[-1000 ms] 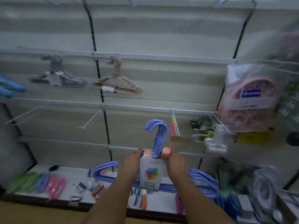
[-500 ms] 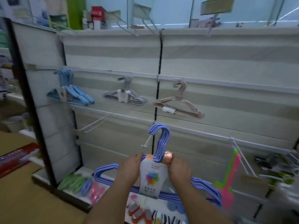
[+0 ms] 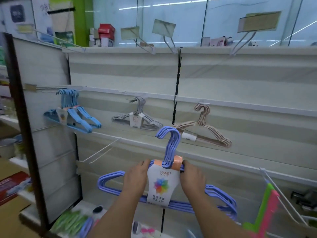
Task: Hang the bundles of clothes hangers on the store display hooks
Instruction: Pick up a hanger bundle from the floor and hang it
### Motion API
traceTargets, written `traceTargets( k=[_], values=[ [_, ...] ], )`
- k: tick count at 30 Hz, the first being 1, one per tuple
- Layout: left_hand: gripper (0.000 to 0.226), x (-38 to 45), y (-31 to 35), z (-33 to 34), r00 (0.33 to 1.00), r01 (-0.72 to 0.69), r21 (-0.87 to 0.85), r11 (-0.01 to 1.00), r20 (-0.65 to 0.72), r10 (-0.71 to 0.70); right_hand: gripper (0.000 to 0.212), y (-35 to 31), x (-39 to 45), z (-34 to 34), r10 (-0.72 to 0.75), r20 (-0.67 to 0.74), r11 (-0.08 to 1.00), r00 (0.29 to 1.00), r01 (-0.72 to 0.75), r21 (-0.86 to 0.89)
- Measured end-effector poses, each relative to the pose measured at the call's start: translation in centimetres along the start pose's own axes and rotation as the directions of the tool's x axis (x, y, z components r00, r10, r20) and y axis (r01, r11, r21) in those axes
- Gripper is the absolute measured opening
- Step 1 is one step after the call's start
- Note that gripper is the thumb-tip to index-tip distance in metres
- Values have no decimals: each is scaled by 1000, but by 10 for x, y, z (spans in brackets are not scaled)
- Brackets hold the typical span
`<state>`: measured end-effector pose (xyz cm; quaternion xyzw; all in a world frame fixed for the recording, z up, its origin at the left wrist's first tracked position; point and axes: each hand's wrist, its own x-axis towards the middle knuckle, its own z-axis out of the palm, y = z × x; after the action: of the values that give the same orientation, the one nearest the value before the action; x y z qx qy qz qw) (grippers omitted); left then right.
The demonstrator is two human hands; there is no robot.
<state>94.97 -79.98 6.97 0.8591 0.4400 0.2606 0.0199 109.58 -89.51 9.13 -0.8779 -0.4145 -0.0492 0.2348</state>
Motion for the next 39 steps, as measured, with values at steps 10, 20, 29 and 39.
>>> traceTargets(
  k=[10, 20, 29, 39],
  values=[
    [43, 82, 49, -16, 960, -151, 14, 988, -238, 150, 30, 26, 68, -58, 39, -232, 999, 972, -36, 17],
    [81, 110, 79, -15, 789, -490, 81, 868, -381, 482, 24, 50, 62, -83, 116, -404, 993, 908, -112, 33],
    [59, 116, 125, -38, 706, -591, 112, 799, -408, 579, 23, 76, 54, -131, 167, -505, 979, 847, -204, -18],
    [50, 131, 185, -76, 715, -544, 155, 825, -428, 552, 17, 102, 74, -199, 92, -557, 990, 825, -136, -39]
  ],
)
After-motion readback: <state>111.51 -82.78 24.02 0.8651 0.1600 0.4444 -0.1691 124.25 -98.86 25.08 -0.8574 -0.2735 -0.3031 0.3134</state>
